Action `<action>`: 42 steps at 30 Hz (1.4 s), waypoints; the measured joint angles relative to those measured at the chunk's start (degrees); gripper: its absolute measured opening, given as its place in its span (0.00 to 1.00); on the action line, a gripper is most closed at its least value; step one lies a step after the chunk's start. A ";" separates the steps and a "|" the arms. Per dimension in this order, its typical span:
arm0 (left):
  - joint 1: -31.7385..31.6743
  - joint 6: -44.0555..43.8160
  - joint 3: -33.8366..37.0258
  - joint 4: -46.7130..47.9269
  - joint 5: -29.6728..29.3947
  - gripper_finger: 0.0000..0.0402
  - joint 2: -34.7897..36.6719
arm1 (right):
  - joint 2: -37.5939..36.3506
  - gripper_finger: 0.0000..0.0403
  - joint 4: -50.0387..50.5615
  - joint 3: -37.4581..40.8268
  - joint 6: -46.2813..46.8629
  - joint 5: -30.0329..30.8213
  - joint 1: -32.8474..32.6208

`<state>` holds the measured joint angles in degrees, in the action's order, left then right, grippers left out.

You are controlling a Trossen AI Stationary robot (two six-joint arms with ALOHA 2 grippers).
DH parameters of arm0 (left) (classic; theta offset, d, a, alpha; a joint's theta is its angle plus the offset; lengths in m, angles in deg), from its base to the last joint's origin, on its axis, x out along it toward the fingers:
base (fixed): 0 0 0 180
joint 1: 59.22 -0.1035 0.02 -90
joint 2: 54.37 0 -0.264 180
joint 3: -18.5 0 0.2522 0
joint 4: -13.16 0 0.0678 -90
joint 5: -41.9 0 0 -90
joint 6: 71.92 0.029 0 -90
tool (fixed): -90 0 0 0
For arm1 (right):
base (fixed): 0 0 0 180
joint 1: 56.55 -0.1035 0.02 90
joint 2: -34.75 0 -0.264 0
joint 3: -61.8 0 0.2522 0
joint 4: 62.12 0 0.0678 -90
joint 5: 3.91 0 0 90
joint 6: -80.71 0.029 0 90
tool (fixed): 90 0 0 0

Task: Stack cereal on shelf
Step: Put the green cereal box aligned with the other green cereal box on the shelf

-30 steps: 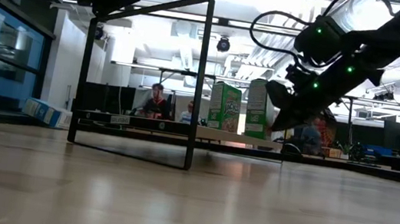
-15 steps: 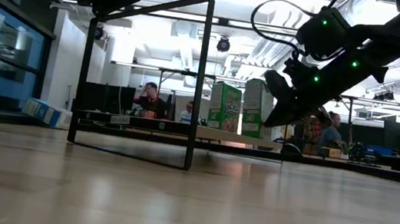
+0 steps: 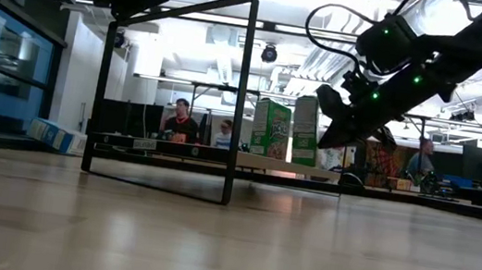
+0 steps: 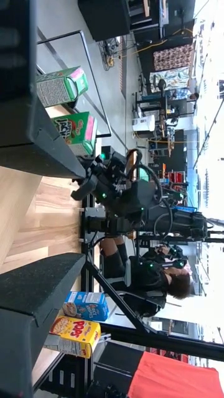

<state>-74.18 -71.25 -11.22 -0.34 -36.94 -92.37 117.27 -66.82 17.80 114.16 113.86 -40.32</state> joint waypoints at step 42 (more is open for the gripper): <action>0.02 0.02 0.00 0.01 0.01 0.49 0.02 | 0.02 0.00 -3.25 0.07 -5.20 -5.95 -3.71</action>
<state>-74.16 -71.23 -11.22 -0.33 -36.93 -92.35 117.30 -70.06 17.87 108.97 107.92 -44.03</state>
